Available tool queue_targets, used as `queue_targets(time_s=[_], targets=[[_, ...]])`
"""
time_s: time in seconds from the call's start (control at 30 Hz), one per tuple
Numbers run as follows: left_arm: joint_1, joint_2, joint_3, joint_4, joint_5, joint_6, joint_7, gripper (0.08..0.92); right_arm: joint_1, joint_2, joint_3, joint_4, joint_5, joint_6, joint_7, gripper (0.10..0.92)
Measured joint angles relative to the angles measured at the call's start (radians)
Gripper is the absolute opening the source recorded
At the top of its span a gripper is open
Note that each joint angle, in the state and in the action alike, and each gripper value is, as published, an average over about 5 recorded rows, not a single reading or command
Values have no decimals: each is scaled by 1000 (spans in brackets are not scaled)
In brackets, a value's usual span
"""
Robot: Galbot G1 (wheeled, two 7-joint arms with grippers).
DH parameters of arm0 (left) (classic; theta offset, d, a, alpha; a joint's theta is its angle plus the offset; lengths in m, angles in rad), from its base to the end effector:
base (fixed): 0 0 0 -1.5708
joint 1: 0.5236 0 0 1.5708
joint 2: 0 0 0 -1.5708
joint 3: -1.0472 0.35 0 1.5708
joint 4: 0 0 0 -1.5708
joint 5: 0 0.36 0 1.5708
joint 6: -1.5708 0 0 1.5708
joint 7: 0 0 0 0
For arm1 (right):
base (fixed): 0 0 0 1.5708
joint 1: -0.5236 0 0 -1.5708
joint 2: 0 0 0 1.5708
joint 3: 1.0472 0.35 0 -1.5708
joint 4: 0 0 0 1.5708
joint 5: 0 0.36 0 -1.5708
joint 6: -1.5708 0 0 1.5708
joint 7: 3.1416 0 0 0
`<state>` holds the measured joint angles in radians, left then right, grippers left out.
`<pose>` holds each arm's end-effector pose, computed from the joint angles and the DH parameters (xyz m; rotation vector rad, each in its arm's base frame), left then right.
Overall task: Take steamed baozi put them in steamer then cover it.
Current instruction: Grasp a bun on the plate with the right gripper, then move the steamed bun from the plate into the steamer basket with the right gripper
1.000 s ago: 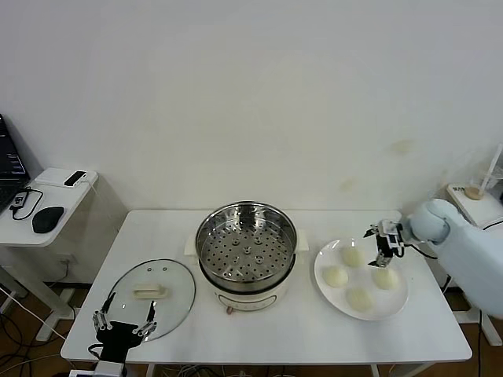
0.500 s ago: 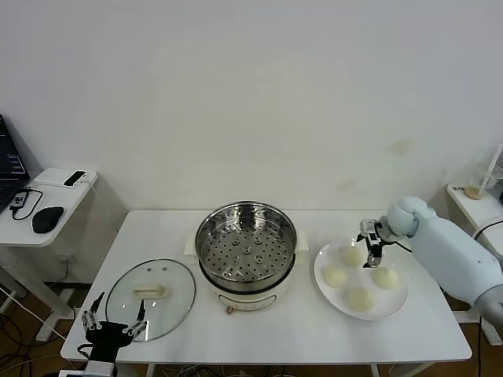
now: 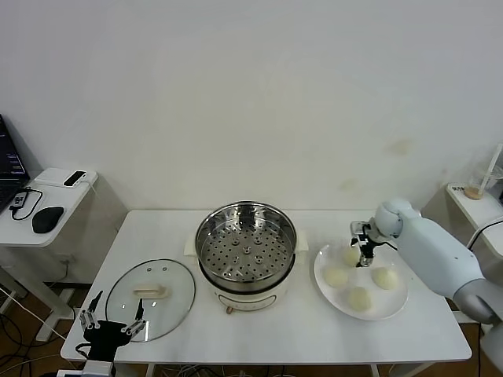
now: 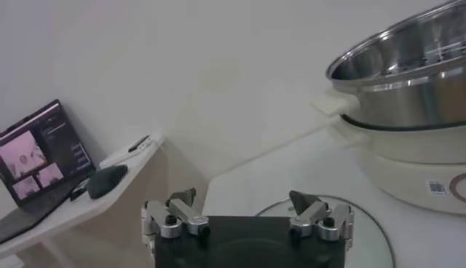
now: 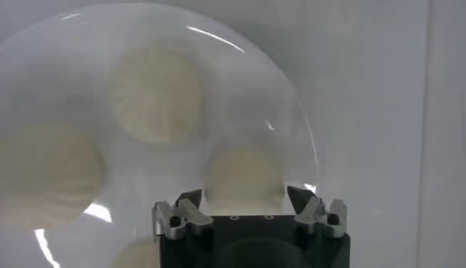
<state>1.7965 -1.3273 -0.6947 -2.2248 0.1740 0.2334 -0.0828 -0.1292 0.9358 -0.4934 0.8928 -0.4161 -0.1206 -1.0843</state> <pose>0.1275 0.0788 -0.2763 0.1460 -2.7752 -0.6904 0.5702 -0.1496 -0.2504 1.1277 -1.4138 1.4008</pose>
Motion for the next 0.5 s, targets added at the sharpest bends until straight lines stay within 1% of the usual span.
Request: queue_targets(time_s=[0.13,0.5], targets=[[1,0,-1,-2,0,0,0,823,7,3,-2,-7,-3,1,-3,618],[-4,8,0,8,-3,0,1,823,60,-35,-34,28,32,9,-36,611]])
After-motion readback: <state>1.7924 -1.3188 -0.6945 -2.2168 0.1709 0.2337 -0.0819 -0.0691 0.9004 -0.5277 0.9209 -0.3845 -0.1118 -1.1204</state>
